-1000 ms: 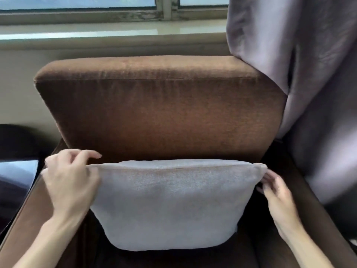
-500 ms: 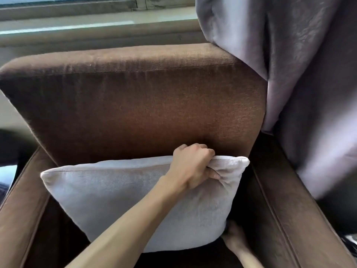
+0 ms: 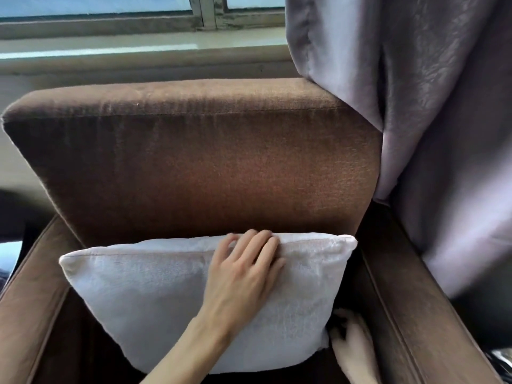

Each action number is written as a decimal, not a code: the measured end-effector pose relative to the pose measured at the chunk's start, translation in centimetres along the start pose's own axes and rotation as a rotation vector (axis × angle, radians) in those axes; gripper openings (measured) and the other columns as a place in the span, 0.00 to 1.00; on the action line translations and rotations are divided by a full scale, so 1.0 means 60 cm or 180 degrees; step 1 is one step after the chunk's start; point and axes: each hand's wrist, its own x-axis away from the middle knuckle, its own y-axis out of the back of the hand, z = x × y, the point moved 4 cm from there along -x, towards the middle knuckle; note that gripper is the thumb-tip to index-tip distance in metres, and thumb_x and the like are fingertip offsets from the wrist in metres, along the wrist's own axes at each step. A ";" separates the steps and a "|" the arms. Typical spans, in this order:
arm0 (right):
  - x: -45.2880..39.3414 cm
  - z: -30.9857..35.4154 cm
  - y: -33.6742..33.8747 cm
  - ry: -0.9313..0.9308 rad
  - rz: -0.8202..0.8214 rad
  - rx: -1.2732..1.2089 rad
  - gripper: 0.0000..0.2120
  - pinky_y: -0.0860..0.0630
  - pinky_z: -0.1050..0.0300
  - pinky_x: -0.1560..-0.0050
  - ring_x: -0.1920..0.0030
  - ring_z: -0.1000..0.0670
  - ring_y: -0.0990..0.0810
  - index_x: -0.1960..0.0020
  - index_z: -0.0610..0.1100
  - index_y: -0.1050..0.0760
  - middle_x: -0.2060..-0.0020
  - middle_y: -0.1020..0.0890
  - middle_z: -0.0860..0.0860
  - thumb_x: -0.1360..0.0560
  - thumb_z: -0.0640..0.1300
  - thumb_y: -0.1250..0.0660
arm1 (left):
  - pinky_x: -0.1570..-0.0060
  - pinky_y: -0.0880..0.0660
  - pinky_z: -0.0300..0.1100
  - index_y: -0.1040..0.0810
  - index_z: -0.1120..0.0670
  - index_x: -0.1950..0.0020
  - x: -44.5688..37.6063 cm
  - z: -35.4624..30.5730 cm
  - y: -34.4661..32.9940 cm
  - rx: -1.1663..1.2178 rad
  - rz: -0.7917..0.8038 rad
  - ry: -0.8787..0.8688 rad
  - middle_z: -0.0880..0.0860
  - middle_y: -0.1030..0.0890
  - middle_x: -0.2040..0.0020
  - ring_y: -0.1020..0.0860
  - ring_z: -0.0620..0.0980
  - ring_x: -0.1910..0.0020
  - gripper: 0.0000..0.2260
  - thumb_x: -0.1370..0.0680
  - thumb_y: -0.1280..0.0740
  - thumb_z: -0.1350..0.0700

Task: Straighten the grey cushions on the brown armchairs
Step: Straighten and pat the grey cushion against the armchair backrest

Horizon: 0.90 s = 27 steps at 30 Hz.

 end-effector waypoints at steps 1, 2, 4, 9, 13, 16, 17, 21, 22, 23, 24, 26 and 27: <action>0.020 0.033 0.021 0.0420 -0.0616 -0.0168 0.11 0.31 0.60 0.49 0.48 0.40 0.18 0.49 0.42 0.19 0.50 0.18 0.41 0.30 0.34 0.31 | 0.37 0.28 0.51 0.19 0.54 0.36 0.030 0.011 0.004 -0.0105 -0.0157 0.0040 0.50 0.19 0.35 0.21 0.51 0.37 0.15 0.17 0.38 0.48; 0.047 0.077 0.042 0.0895 -0.1149 -0.0271 0.08 0.30 0.59 0.49 0.49 0.42 0.20 0.51 0.43 0.19 0.52 0.18 0.42 0.29 0.38 0.34 | 0.35 0.29 0.54 0.20 0.55 0.33 0.059 0.025 0.007 -0.0194 -0.0280 0.0108 0.52 0.20 0.32 0.23 0.51 0.34 0.17 0.18 0.37 0.49; 0.097 0.161 0.068 0.1742 -0.1781 -0.0293 0.09 0.28 0.51 0.46 0.50 0.44 0.22 0.54 0.41 0.18 0.53 0.18 0.42 0.26 0.41 0.36 | 0.32 0.32 0.60 0.23 0.55 0.29 0.110 0.055 0.009 -0.0374 -0.0411 0.0247 0.53 0.24 0.28 0.27 0.52 0.29 0.19 0.18 0.39 0.51; 0.159 0.340 0.002 0.3341 -0.1311 0.0601 0.15 0.31 0.40 0.32 0.36 0.49 0.23 0.39 0.42 0.19 0.38 0.18 0.47 0.22 0.44 0.36 | 0.29 0.37 0.66 0.30 0.49 0.24 0.166 0.113 -0.002 -0.0721 -0.0184 0.0458 0.54 0.30 0.23 0.34 0.52 0.24 0.21 0.18 0.42 0.52; 0.118 0.372 -0.073 0.3376 -0.0779 0.1443 0.22 0.40 0.36 0.24 0.25 0.48 0.30 0.27 0.49 0.28 0.24 0.29 0.50 0.18 0.54 0.42 | 0.28 0.39 0.68 0.35 0.47 0.21 0.189 0.189 -0.008 -0.1064 0.0056 0.0598 0.53 0.35 0.21 0.35 0.54 0.22 0.23 0.18 0.44 0.50; 0.063 0.343 -0.058 0.3228 -0.0652 0.1895 0.25 0.47 0.37 0.22 0.22 0.46 0.37 0.22 0.56 0.37 0.21 0.35 0.48 0.17 0.61 0.50 | 0.28 0.41 0.70 0.36 0.47 0.21 0.192 0.256 0.002 -0.1249 0.0220 0.0552 0.54 0.36 0.20 0.35 0.58 0.23 0.23 0.17 0.46 0.48; 0.048 0.331 -0.043 0.3128 -0.0650 0.2000 0.26 0.49 0.38 0.21 0.21 0.46 0.39 0.21 0.56 0.40 0.21 0.37 0.48 0.17 0.62 0.52 | 0.28 0.42 0.70 0.37 0.47 0.21 0.195 0.275 0.008 -0.1247 0.0269 0.0585 0.54 0.36 0.20 0.36 0.58 0.22 0.23 0.17 0.47 0.48; 0.015 0.290 0.010 0.2648 -0.0572 0.2272 0.28 0.50 0.38 0.20 0.20 0.45 0.42 0.20 0.53 0.41 0.20 0.40 0.47 0.17 0.62 0.54 | 0.26 0.44 0.67 0.39 0.46 0.20 0.211 0.316 0.023 -0.1073 0.0537 0.0832 0.54 0.38 0.19 0.37 0.57 0.22 0.24 0.17 0.50 0.45; 0.015 0.288 0.024 0.2484 -0.0507 0.2340 0.29 0.49 0.37 0.21 0.20 0.45 0.42 0.20 0.52 0.40 0.20 0.39 0.47 0.17 0.62 0.55 | 0.25 0.44 0.66 0.39 0.45 0.20 0.214 0.320 0.031 -0.1047 0.0639 0.0899 0.53 0.38 0.19 0.37 0.56 0.21 0.24 0.17 0.51 0.44; 0.015 0.283 0.034 0.2362 -0.0492 0.2392 0.29 0.48 0.36 0.21 0.20 0.45 0.42 0.20 0.53 0.40 0.20 0.40 0.47 0.18 0.62 0.57 | 0.25 0.44 0.64 0.40 0.43 0.20 0.219 0.324 0.039 -0.1019 0.0755 0.0990 0.53 0.39 0.19 0.38 0.55 0.21 0.25 0.17 0.52 0.43; 0.019 0.284 0.050 0.2202 -0.0432 0.2405 0.30 0.48 0.35 0.21 0.19 0.46 0.44 0.20 0.54 0.42 0.19 0.41 0.48 0.18 0.63 0.58 | 0.25 0.43 0.63 0.41 0.42 0.20 0.223 0.326 0.050 -0.0987 0.0824 0.1081 0.52 0.38 0.19 0.37 0.54 0.21 0.25 0.17 0.52 0.42; 0.029 0.289 0.083 0.1858 -0.0243 0.2407 0.31 0.53 0.35 0.21 0.18 0.50 0.51 0.19 0.57 0.47 0.18 0.47 0.51 0.19 0.65 0.60 | 0.26 0.40 0.60 0.40 0.40 0.20 0.228 0.323 0.080 -0.0935 0.0902 0.1345 0.52 0.35 0.20 0.36 0.54 0.22 0.25 0.18 0.52 0.41; 0.040 0.293 0.100 0.1745 -0.0197 0.2328 0.30 0.55 0.36 0.21 0.18 0.50 0.53 0.19 0.57 0.48 0.18 0.49 0.52 0.19 0.64 0.59 | 0.27 0.38 0.60 0.38 0.41 0.21 0.229 0.313 0.102 -0.0830 0.0874 0.1458 0.52 0.33 0.21 0.35 0.54 0.22 0.24 0.18 0.52 0.41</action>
